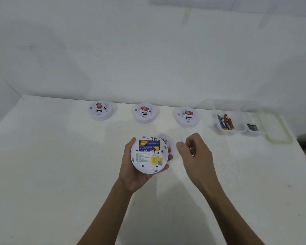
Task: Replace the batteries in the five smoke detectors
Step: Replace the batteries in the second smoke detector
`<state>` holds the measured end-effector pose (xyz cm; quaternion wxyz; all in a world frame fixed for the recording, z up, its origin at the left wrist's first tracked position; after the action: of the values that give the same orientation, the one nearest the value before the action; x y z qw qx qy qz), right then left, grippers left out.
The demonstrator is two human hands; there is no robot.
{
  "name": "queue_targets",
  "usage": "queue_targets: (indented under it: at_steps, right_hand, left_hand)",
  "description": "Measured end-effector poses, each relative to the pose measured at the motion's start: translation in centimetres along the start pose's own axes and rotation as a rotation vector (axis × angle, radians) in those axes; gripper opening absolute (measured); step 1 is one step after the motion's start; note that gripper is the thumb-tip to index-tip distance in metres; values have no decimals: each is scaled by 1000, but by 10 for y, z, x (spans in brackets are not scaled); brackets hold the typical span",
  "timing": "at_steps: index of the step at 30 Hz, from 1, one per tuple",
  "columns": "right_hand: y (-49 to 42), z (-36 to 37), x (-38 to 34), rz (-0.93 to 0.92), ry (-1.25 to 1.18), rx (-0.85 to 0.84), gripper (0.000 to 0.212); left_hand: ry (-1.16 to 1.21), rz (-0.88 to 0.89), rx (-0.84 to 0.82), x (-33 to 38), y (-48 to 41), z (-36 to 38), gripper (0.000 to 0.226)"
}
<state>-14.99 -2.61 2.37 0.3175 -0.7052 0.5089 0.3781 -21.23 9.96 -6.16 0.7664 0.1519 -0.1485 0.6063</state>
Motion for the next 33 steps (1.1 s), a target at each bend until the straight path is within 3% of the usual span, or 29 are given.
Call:
queue_targets:
  at_steps: [5, 15, 23, 33]
  right_hand:
    - [17, 7, -28, -162, 192, -7, 33]
    - [28, 40, -46, -438, 608, 192, 56]
    - [32, 51, -44, -458, 619, 166, 50]
    - [28, 56, -45, -438, 622, 209, 47]
  left_hand:
    - [-32, 138, 194, 8, 2, -4, 67]
    - [-151, 168, 268, 10, 5, 1, 45]
    - [-167, 172, 277, 8, 2, 0, 70]
    - [-213, 155, 319, 7, 2, 0, 71]
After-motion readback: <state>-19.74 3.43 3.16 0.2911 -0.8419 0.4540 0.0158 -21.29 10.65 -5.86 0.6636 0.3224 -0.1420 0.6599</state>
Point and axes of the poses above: each hand's wrist, its own y-axis away from the middle knuckle, its own z-axis out of the palm, x = y × z, the point moved 7 cm from there along -y, towards the middle knuckle
